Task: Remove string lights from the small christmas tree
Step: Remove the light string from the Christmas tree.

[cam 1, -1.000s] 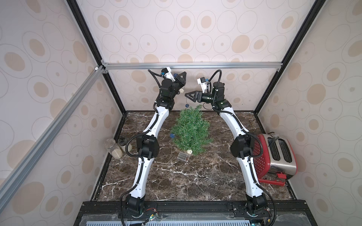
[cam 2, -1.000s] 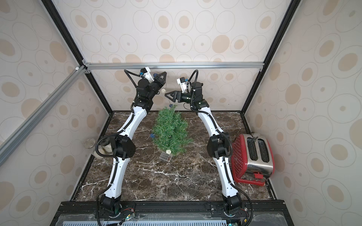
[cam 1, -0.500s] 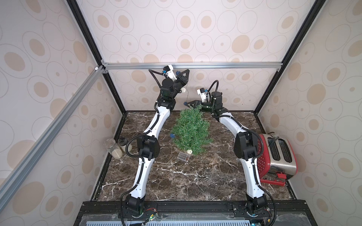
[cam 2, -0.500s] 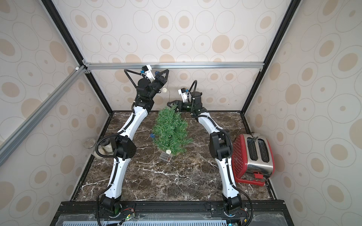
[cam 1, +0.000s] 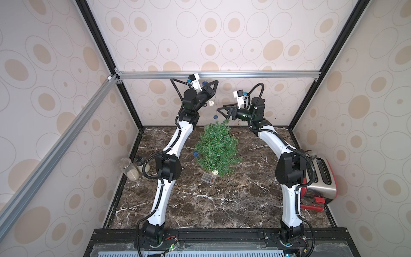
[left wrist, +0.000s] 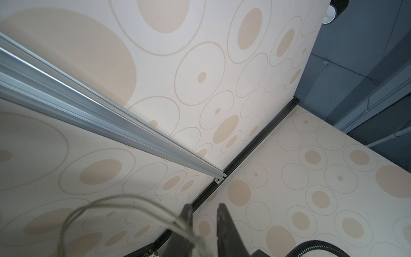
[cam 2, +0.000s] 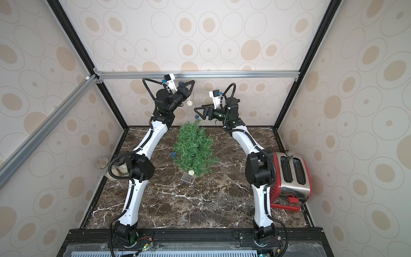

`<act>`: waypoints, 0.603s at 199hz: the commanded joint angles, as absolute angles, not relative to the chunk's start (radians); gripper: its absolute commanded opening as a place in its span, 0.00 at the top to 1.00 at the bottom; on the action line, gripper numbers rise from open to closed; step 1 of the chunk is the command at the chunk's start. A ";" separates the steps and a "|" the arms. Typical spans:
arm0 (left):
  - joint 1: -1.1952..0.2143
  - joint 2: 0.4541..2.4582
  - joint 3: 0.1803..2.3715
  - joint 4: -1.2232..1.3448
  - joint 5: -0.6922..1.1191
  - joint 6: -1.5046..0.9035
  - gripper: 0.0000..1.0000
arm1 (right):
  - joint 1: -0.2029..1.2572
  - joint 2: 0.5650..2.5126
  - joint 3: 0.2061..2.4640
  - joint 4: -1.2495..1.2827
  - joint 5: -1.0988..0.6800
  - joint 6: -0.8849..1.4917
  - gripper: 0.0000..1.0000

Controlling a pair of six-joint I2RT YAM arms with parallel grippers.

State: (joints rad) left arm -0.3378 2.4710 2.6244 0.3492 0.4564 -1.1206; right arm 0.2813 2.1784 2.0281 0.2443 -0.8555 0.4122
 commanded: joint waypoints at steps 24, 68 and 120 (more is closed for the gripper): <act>-0.342 2.502 2.670 0.516 0.540 -1.275 1.00 | 0.285 2.199 2.032 0.227 -0.849 0.333 0.08; -0.371 2.511 2.675 0.543 0.584 -1.329 1.00 | 0.286 2.261 2.123 0.212 -0.860 0.368 0.10; -0.380 2.498 2.645 0.579 0.620 -1.366 1.00 | 0.286 2.281 2.154 0.255 -0.812 0.415 0.61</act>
State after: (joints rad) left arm -0.3748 2.4931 2.6247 0.4961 0.5724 -1.3136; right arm 0.2810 2.2707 2.1120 0.2092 -0.8375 0.4007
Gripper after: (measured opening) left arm 0.196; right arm 0.531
